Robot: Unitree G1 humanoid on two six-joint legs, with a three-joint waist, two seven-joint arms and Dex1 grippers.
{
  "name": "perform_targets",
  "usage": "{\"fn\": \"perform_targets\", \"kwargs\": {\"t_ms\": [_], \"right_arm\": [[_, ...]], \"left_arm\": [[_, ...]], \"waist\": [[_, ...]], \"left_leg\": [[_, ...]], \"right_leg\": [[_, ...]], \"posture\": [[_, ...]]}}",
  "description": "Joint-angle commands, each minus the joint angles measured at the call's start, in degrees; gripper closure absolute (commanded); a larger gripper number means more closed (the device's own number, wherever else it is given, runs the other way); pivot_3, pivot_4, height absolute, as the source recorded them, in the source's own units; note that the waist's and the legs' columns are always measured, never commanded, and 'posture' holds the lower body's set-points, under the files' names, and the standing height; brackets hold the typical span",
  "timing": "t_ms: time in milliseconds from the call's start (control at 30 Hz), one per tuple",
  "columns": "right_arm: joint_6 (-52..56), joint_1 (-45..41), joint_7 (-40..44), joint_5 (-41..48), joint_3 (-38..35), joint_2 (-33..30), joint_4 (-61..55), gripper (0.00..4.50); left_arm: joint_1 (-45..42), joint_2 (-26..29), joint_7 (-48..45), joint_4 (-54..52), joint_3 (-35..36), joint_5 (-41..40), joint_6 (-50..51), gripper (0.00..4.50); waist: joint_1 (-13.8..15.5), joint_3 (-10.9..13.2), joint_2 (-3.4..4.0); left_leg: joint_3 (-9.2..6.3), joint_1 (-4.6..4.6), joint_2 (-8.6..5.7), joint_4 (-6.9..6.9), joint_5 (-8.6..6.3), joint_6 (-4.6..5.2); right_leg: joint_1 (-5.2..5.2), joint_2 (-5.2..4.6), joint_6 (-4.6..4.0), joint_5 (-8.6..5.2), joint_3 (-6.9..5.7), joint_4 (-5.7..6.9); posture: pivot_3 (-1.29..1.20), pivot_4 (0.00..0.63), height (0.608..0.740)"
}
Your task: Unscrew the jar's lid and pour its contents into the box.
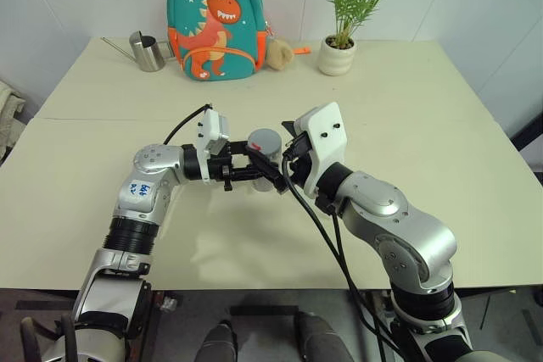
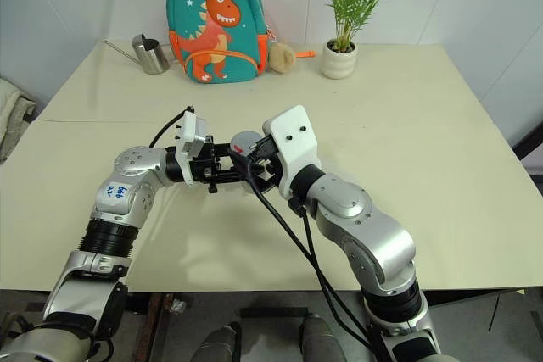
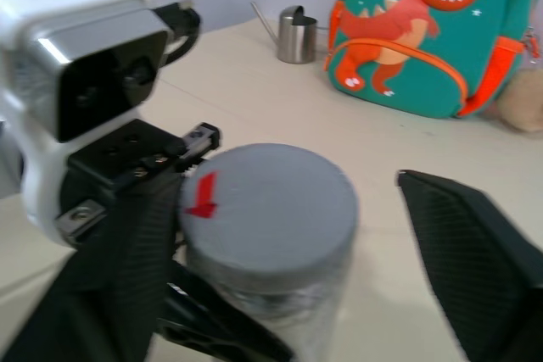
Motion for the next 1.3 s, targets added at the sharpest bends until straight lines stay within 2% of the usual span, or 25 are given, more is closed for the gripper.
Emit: {"fn": "perform_targets", "kwargs": {"t_ms": [33,67,267,500,767,1033,1233,1300], "right_arm": [[-1.5,0.1,1.1,-0.2,-0.6,0.1,-1.0,1.57],[-1.5,0.2,1.5,-0.1,-0.4,0.1,-0.9,1.90],[-3.6,-0.5,5.8,1.4,0.1,-0.1,-0.3,1.95],[-5.9,-3.7,23.1,10.7,-2.1,-5.1,-0.8,1.95],[-6.1,-5.9,38.4,18.5,-6.0,-11.5,2.0,1.95],[-9.1,-6.9,44.3,17.3,-5.9,-14.4,5.2,1.95],[-10.2,-7.3,44.3,16.9,-5.7,-14.7,6.3,1.95],[-9.1,-7.5,44.3,17.9,-5.8,-14.8,6.5,1.23]], "left_arm": [[-0.7,-0.1,-0.2,-1.0,0.9,0.0,-1.1,2.56],[-0.8,-0.1,-0.2,-1.0,0.9,0.0,-1.2,2.56],[-0.8,-0.3,-0.8,-1.6,0.9,-0.7,-0.8,2.56],[-2.2,0.7,-8.4,-1.8,0.4,-3.1,1.1,2.56],[-4.5,1.8,-17.2,-0.4,0.0,-4.7,1.7,2.56],[-5.9,3.1,-21.5,0.7,-0.3,-4.7,1.3,2.56],[-6.1,3.3,-20.8,0.3,-0.3,-5.2,1.1,2.56],[-6.0,3.4,-20.8,-0.5,-0.4,-5.6,1.7,2.56]], "waist": [[0.0,0.0,0.00],[0.0,0.0,0.00],[0.0,0.0,0.00],[0.0,0.0,0.00],[0.0,0.0,0.00],[0.0,0.0,0.00],[0.0,0.0,0.00],[0.0,0.0,0.00]], "left_leg": [[0.00,0.00,0.00,0.00,0.00,0.00],[0.00,0.00,0.00,0.00,0.00,0.00],[0.00,0.00,0.00,0.00,0.00,0.00],[0.00,0.00,0.00,0.00,0.00,0.00],[0.00,0.03,0.00,0.02,0.00,0.00],[-0.01,0.03,0.00,0.04,0.00,0.00],[-0.01,0.02,0.01,0.04,0.00,0.01],[-0.01,0.02,0.01,0.04,0.00,0.00]], "right_leg": [[0.00,0.00,0.00,0.00,0.00,0.00],[0.00,0.00,0.00,0.00,0.00,-0.01],[0.00,0.00,0.00,0.00,0.00,0.01],[0.01,0.00,0.01,0.00,-0.01,-0.01],[0.06,0.01,0.02,-0.01,-0.02,-0.02],[0.05,0.02,0.02,-0.02,-0.02,0.02],[0.05,0.02,0.02,-0.03,-0.02,0.01],[0.05,0.02,0.03,-0.03,-0.02,0.01]], "posture": [[0.00,0.150,0.740],[0.00,0.150,0.740],[0.00,0.150,0.740],[0.00,0.150,0.740],[0.00,0.150,0.740],[0.00,0.150,0.740],[0.00,0.150,0.740],[0.00,0.150,0.740]]}}
